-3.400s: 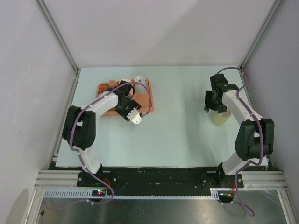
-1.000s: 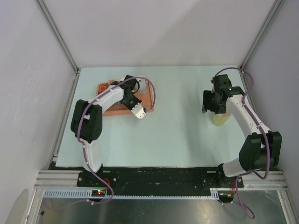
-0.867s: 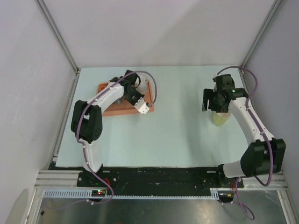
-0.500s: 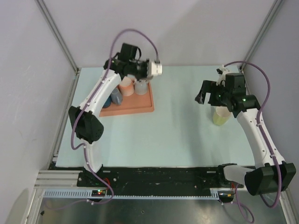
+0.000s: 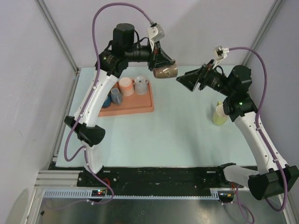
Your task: Turn the mug right side up
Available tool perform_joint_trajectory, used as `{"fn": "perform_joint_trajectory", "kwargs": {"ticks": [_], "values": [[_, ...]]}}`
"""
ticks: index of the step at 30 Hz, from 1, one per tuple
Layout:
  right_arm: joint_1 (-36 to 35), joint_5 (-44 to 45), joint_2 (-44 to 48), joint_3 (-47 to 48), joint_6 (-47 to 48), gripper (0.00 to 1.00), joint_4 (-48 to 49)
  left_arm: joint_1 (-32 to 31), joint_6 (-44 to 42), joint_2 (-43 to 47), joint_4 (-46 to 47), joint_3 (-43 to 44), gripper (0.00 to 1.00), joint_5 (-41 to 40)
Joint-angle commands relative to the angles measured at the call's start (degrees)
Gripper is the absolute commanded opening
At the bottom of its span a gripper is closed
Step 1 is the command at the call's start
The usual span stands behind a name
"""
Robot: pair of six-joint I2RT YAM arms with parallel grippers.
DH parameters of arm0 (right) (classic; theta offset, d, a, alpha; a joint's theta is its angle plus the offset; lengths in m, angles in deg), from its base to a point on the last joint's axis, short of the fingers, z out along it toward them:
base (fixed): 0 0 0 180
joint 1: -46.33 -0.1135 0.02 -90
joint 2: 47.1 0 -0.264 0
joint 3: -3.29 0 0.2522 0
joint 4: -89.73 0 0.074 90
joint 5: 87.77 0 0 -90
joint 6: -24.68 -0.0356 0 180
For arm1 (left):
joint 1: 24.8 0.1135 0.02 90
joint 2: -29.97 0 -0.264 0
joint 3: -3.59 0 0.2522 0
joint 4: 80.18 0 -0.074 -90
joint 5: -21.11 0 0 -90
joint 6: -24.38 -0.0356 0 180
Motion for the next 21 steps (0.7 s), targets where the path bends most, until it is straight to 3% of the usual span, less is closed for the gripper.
{"fn": "perform_joint_trajectory", "kwargs": {"ticks": [1,4,9,12,14,18,19,20,21], "values": [[0.11,-7.45,-0.23,0.3,-6.53,0.91,17.27,-1.03,8.86,4.07,3.63,1.22,0.0,4.94],[-0.44,-9.27,-2.0,0.3,-9.15,0.86,18.51,-1.48,9.56,4.18,4.87,1.43,0.0,4.83],[-1.59,-7.11,-3.06,0.3,-4.91,0.82,10.15,-2.31,8.33,4.2,6.8,0.78,0.0,5.15],[-1.67,-8.52,-3.41,0.31,-5.42,0.78,11.18,-2.96,7.04,4.78,7.08,-0.87,0.0,7.03],[-1.77,-11.17,-3.82,0.3,-7.45,0.63,14.44,-3.52,5.93,5.18,7.23,-2.45,0.0,7.69],[-2.33,-13.98,-3.96,0.19,-8.42,0.12,15.24,-3.94,5.07,4.71,7.63,-3.6,0.0,6.9],[-2.38,-13.48,-3.81,0.03,-7.73,0.06,13.86,-3.95,4.78,4.63,7.66,-3.7,0.03,6.59],[-2.37,-12.49,-3.6,-0.14,-6.2,0.03,10.85,-3.96,4.45,4.67,7.72,-4.01,0.11,6.29],[-2.18,-10.23,-3.5,-0.23,-4.55,0.01,7.93,-3.92,4.16,4.87,7.71,-4.43,0.39,5.4]]}}
